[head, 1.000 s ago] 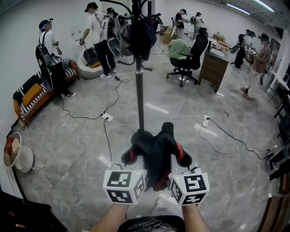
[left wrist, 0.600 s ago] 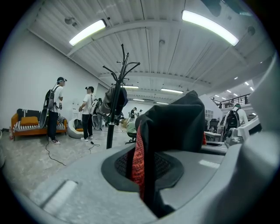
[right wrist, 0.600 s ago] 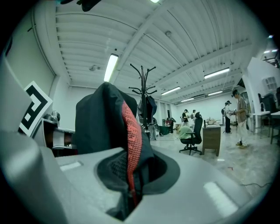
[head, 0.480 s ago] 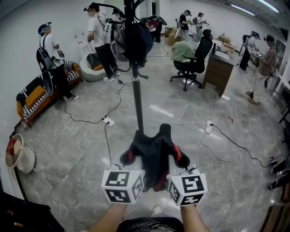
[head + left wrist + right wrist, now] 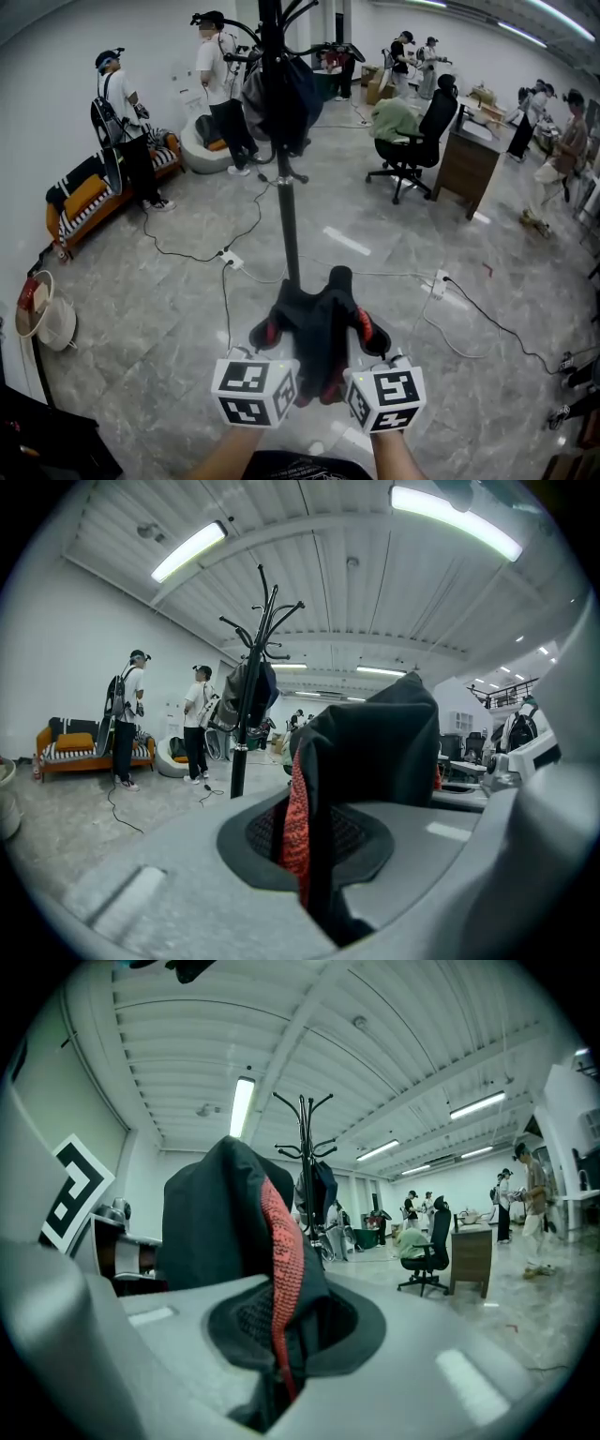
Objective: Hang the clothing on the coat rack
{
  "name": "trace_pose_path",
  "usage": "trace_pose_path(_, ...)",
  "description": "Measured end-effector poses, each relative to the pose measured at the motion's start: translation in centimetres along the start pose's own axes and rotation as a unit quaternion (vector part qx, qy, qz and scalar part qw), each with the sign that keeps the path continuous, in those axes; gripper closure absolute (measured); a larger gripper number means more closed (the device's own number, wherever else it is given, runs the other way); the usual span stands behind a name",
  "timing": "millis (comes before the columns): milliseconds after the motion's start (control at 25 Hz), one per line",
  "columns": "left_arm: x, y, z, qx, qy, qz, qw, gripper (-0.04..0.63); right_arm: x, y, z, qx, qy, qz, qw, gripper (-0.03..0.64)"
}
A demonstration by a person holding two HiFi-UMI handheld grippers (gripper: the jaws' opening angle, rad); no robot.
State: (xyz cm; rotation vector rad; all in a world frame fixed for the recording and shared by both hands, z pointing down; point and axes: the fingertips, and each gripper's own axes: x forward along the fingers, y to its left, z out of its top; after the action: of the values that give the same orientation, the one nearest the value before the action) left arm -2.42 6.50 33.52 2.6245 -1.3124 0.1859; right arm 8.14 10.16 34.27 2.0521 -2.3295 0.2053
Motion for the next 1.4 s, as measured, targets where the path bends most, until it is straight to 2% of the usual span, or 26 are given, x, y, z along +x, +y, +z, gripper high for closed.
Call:
trace_pose_path(720,7.9,2.6,2.0,-0.005,0.001,0.002,1.0,0.572,7.4,-3.8,1.2,-0.004,0.002,0.004,1.0,0.592)
trace_pose_path(1400,17.5,9.3,5.7,-0.006,0.004,-0.055,0.9985,0.572,18.3,-5.5,3.3,0.0,0.01,-0.053,0.999,0.592)
